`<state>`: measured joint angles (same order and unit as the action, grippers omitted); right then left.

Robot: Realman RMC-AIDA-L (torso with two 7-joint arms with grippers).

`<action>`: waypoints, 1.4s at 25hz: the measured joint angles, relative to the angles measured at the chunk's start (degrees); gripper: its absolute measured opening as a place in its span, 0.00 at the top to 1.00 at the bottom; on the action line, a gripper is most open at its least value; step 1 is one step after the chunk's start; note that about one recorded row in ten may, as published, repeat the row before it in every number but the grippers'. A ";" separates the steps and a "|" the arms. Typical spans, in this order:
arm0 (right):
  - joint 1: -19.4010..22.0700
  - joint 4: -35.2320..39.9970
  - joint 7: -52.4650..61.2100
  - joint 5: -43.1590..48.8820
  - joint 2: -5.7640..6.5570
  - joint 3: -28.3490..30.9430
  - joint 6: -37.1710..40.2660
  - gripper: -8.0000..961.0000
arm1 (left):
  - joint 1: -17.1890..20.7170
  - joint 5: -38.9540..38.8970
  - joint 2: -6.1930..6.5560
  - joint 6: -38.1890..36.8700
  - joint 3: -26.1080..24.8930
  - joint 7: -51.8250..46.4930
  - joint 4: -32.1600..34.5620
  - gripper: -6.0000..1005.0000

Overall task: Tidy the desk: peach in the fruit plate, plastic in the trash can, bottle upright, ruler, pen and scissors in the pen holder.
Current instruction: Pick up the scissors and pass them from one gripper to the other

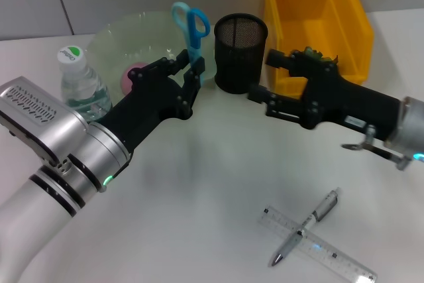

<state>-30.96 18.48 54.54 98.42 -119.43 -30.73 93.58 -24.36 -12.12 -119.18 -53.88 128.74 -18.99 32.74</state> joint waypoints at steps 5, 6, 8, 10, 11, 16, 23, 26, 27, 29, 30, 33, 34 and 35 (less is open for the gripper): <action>-2.65 -3.34 -2.85 -1.56 -0.11 -0.02 -2.67 0.15 | 0.26 -4.17 0.00 1.93 1.67 3.68 1.48 0.71; -3.14 -4.37 -3.76 -2.36 -0.13 0.02 -3.11 0.15 | 0.26 -4.17 0.00 1.93 1.67 3.68 1.48 0.71; -4.08 -6.19 -5.42 -4.55 -0.15 -0.12 -4.01 0.15 | 0.27 -5.75 -0.01 2.20 2.42 4.95 1.78 0.71; -4.96 -7.18 -6.30 -5.86 -0.15 -0.27 -4.74 0.15 | 0.28 -6.98 0.00 2.50 2.77 5.96 1.93 0.71; -5.50 -7.80 -6.79 -6.15 -0.16 -0.24 -5.08 0.15 | 0.28 -7.60 0.00 2.72 2.89 6.51 1.99 0.71; -7.99 -10.66 -8.69 -8.08 -0.24 -0.37 -7.06 0.15 | 0.06 -9.63 -0.01 3.74 2.97 8.11 2.17 0.70; -11.94 -15.43 -13.92 -9.26 -0.39 0.09 -10.61 0.15 | -0.33 -12.03 -0.01 4.83 2.86 10.58 2.25 0.70; -13.29 -17.26 -16.47 -9.85 -0.53 0.56 -12.15 0.15 | -0.34 -12.48 -0.01 4.84 2.89 10.91 2.30 0.70; -14.09 -18.65 -18.60 -10.61 -0.56 1.00 -13.04 0.15 | -0.34 -12.63 -0.01 4.84 2.91 11.29 2.29 0.70; -14.44 -19.20 -19.36 -10.78 -0.56 1.18 -13.42 0.15 | -0.33 -12.64 -0.01 4.84 2.92 11.48 2.29 0.70; -14.79 -19.62 -20.06 -10.86 -0.56 1.35 -13.81 0.15 | -0.29 -12.65 -0.01 4.84 2.92 11.65 2.30 0.70; -15.65 -20.91 -22.01 -10.91 -0.56 2.33 -14.59 0.15 | -0.23 -12.65 -0.01 4.84 2.92 11.68 2.34 0.69; -15.91 -21.45 -22.97 -10.92 -0.56 2.96 -14.87 0.15 | -0.23 -12.65 -0.01 4.84 2.92 11.68 2.34 0.69; -16.14 -22.05 -23.99 -10.92 -0.56 3.65 -15.22 0.15 | -0.20 -12.65 -0.01 4.84 2.92 11.69 2.34 0.69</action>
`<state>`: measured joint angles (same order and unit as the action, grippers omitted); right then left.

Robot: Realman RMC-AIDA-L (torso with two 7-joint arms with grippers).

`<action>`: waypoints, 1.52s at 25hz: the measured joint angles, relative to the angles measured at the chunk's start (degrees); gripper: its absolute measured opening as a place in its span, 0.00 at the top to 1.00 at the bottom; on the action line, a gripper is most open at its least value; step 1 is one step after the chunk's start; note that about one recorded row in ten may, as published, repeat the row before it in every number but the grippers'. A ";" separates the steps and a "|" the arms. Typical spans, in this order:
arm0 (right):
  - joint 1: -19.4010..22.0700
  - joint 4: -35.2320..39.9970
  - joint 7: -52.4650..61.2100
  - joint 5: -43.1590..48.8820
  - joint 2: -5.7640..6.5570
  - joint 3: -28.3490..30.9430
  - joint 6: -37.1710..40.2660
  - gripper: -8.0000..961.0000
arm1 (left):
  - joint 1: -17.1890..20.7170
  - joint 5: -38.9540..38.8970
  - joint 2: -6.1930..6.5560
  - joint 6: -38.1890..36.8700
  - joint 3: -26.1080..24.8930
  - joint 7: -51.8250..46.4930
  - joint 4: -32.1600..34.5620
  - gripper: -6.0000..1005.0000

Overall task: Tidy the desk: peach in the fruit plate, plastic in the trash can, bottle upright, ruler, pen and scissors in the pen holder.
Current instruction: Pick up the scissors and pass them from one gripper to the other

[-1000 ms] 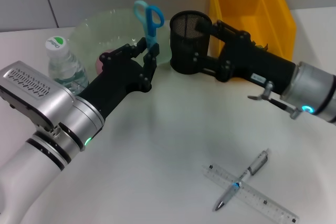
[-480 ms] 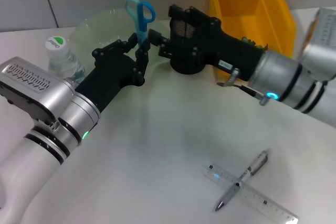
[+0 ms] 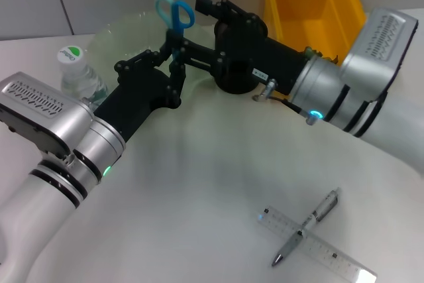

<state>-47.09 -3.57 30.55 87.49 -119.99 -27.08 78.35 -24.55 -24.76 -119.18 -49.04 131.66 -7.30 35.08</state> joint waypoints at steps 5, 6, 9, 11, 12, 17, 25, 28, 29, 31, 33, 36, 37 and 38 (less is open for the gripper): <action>-1.16 -1.86 -2.67 0.00 0.02 1.58 -1.41 0.15 | 0.22 0.12 0.00 -0.25 0.00 0.01 0.00 0.69; -1.27 -1.92 -2.68 0.00 0.02 1.58 -1.54 0.15 | 0.23 0.30 0.00 -0.24 0.00 0.02 0.02 0.69; -1.64 -2.05 -2.69 -0.01 0.03 1.59 -1.89 0.15 | 0.17 0.36 0.00 -0.12 0.11 0.23 0.08 0.69; -1.83 -2.16 -2.70 -0.02 0.03 1.59 -2.35 0.15 | 0.19 0.26 0.00 -0.12 0.12 0.66 0.12 0.69; -2.06 -2.29 -2.71 -0.02 0.03 1.59 -2.85 0.15 | 0.22 0.17 0.00 -0.12 0.13 0.99 0.22 0.69; -2.36 -2.61 -2.73 0.00 0.03 1.60 -3.14 0.15 | 0.27 0.13 0.00 -0.26 0.48 1.29 0.47 0.68; -2.52 -3.14 -2.76 -0.02 0.03 1.68 -3.15 0.15 | 0.30 0.01 0.00 -0.40 0.78 1.40 0.47 0.68; -2.54 -3.16 -2.77 -0.04 0.03 1.68 -3.15 0.15 | 0.38 -0.02 0.00 -0.42 0.83 1.41 0.45 0.68; -2.55 -3.18 -2.78 -0.05 0.03 1.68 -3.15 0.15 | 0.39 -0.02 0.00 -0.42 0.83 1.42 0.39 0.68; -2.56 -3.19 -2.78 -0.05 0.03 1.69 -3.15 0.15 | 0.39 -0.02 0.00 -0.41 0.83 1.42 0.36 0.67; -2.54 -3.20 -2.78 -0.05 0.03 1.68 -3.14 0.17 | 0.45 -0.02 0.00 -0.41 0.81 1.42 0.39 0.67; -2.33 -3.20 -2.78 -0.05 0.03 1.79 -3.09 0.22 | 0.47 -0.02 0.00 -0.42 0.80 1.42 0.40 0.67; -2.22 -3.17 -2.78 -0.05 0.03 2.03 -3.09 0.24 | 0.48 -0.03 0.00 -0.42 0.79 1.42 0.42 0.67; -2.22 -3.17 -2.78 -0.05 0.03 2.03 -3.09 0.27 | 0.48 -0.02 0.00 -0.42 0.78 1.42 0.42 0.67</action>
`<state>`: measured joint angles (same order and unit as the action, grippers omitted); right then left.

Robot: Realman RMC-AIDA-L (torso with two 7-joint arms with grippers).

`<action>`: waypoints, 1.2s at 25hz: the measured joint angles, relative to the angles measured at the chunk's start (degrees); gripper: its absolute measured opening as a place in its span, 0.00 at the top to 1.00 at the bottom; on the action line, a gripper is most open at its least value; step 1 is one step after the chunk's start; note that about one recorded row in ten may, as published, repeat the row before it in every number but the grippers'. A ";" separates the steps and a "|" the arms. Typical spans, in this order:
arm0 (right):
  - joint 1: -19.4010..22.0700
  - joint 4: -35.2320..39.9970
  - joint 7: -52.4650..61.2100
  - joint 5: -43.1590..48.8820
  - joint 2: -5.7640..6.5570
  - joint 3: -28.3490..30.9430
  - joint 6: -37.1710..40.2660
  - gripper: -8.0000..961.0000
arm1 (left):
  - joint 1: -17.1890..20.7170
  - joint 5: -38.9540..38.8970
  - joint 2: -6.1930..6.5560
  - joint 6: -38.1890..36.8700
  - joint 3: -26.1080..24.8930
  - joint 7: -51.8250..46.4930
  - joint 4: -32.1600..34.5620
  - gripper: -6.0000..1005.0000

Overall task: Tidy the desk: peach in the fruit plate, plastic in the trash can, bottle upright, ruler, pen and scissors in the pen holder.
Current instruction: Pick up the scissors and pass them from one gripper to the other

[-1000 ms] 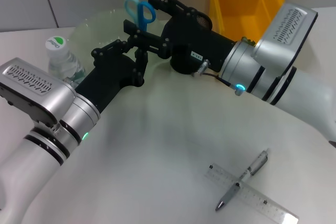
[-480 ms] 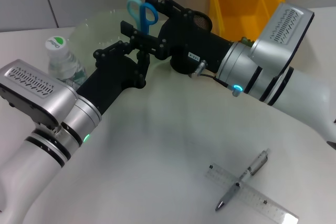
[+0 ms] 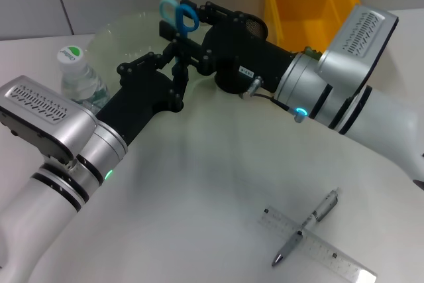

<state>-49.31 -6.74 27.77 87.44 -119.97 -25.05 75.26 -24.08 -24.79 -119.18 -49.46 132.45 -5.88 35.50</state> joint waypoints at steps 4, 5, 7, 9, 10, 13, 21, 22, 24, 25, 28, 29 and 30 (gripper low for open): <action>0.05 0.05 0.00 0.00 0.00 0.27 -0.01 0.42 | 0.00 0.00 0.00 0.00 0.00 0.00 0.01 0.67; 0.05 0.05 0.00 0.00 0.00 0.27 -0.01 0.46 | 0.00 0.00 0.00 0.01 0.00 0.00 0.01 0.67; 0.06 0.08 0.00 0.00 0.00 0.27 -0.02 0.61 | 0.00 0.00 0.00 0.01 0.00 0.00 0.01 0.67; 0.07 0.12 0.00 0.00 0.00 0.27 -0.03 0.73 | 0.00 0.00 0.00 0.05 0.00 0.00 0.01 0.66; 0.08 0.15 0.00 0.00 0.00 0.27 -0.03 0.73 | -0.01 0.00 0.00 0.07 0.00 0.00 0.01 0.66; 0.09 0.21 0.00 0.00 0.00 0.27 -0.04 0.74 | -0.11 0.00 0.00 0.12 0.00 0.00 0.01 0.66; 0.09 0.21 0.00 0.06 0.00 0.27 -0.13 0.77 | -0.26 0.00 0.00 0.08 0.00 0.00 0.01 0.66; 0.09 0.19 0.00 0.06 0.00 0.27 -0.16 0.77 | -0.27 0.00 0.00 0.07 0.00 0.00 0.01 0.66; -0.07 0.20 0.00 0.06 0.00 0.27 -0.46 0.78 | -0.28 -0.06 0.01 0.07 0.00 -0.01 0.01 0.66; -0.07 0.20 0.00 0.06 0.00 0.27 -0.46 0.81 | -0.28 -0.06 0.01 0.07 0.00 -0.01 0.01 0.65; -0.13 0.17 0.00 0.06 0.00 0.28 -0.82 0.89 | -0.23 -0.07 0.01 0.07 0.00 0.00 0.01 0.65; -0.13 0.15 0.00 0.06 0.00 0.28 -0.87 0.92 | -0.20 -0.05 0.01 0.07 0.00 -0.01 0.01 0.65; -0.13 0.15 0.00 0.06 0.00 0.28 -0.87 0.92 | -0.20 -0.05 0.01 0.07 0.00 -0.01 0.01 0.65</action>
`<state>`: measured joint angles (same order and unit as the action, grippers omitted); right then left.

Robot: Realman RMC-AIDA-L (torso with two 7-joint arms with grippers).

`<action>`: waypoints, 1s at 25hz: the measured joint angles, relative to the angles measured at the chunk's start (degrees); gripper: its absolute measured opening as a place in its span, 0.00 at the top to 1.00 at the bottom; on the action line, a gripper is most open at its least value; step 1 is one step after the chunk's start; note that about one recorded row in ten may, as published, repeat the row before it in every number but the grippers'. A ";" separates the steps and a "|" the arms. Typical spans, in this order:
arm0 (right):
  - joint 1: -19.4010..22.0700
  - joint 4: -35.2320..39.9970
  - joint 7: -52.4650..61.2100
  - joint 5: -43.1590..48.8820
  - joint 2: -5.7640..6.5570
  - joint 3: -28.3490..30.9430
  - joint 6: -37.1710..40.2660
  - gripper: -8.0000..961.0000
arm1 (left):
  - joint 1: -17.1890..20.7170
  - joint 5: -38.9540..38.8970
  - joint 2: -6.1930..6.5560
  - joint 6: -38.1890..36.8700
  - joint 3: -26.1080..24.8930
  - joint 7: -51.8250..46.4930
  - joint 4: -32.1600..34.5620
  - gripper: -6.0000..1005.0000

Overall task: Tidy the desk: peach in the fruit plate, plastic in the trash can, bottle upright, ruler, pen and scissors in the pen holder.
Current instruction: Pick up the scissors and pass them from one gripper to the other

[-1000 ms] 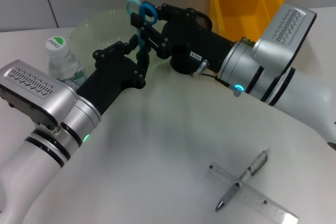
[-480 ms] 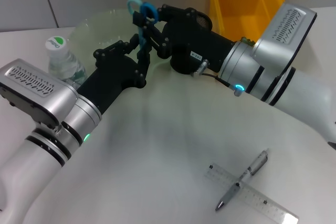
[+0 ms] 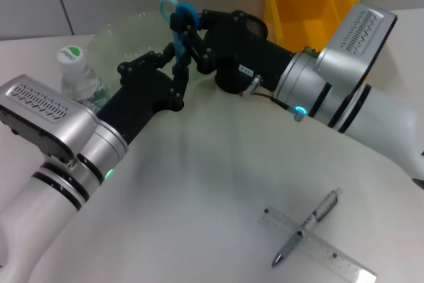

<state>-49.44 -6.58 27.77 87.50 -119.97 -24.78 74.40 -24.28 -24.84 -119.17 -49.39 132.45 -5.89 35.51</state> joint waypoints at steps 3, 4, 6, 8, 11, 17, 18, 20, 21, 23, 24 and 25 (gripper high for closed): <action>0.04 -0.01 0.00 0.00 0.00 -0.01 -0.03 0.92 | 0.09 0.22 0.00 -0.03 0.00 0.00 0.01 0.65; 0.08 -0.01 0.01 0.01 0.00 -0.01 -0.03 0.92 | 0.14 0.31 -0.01 -0.05 0.02 -0.05 0.02 0.65; 0.11 -0.01 0.01 0.02 0.00 -0.01 -0.03 0.92 | 0.16 0.32 -0.01 -0.06 0.05 -0.08 0.02 0.65; 0.15 -0.01 0.01 0.05 0.00 -0.01 -0.21 0.91 | 0.16 0.38 -0.01 -0.12 0.14 -0.09 0.03 0.65; 0.26 0.00 0.01 0.08 0.00 -0.01 -0.28 0.91 | 0.10 0.62 -0.04 -0.22 0.24 -0.09 -0.06 0.65; 0.31 0.11 -0.72 0.09 0.00 -0.01 0.06 0.91 | 0.08 0.65 -0.02 -0.01 0.27 -0.20 -0.23 0.58; 0.31 0.11 -0.88 0.08 0.00 -0.01 0.10 0.90 | 0.08 0.65 -0.02 -0.01 0.27 -0.20 -0.23 0.55; 0.31 0.11 -1.01 0.06 0.00 -0.01 0.20 0.90 | 0.12 0.64 -0.01 0.00 0.27 -0.20 -0.20 0.50; 0.31 0.11 -1.01 0.05 0.00 0.00 0.28 0.90 | 0.14 0.64 -0.01 -0.01 0.27 -0.20 -0.20 0.47; 0.31 0.14 -1.01 0.03 0.00 0.00 0.41 0.90 | 0.16 0.63 -0.01 0.00 0.21 -0.24 -0.19 0.39; 0.31 0.17 -0.95 0.02 0.00 0.04 0.49 0.90 | 0.12 0.62 -0.01 0.08 0.12 -0.36 -0.18 0.34; 0.31 0.17 -0.95 0.02 0.00 0.04 0.49 0.90 | 0.08 0.62 -0.01 0.18 0.03 -0.46 -0.18 0.30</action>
<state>-49.13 -6.42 26.82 87.52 -119.97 -24.74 74.88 -24.20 -24.22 -119.18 -49.21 132.48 -6.35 35.33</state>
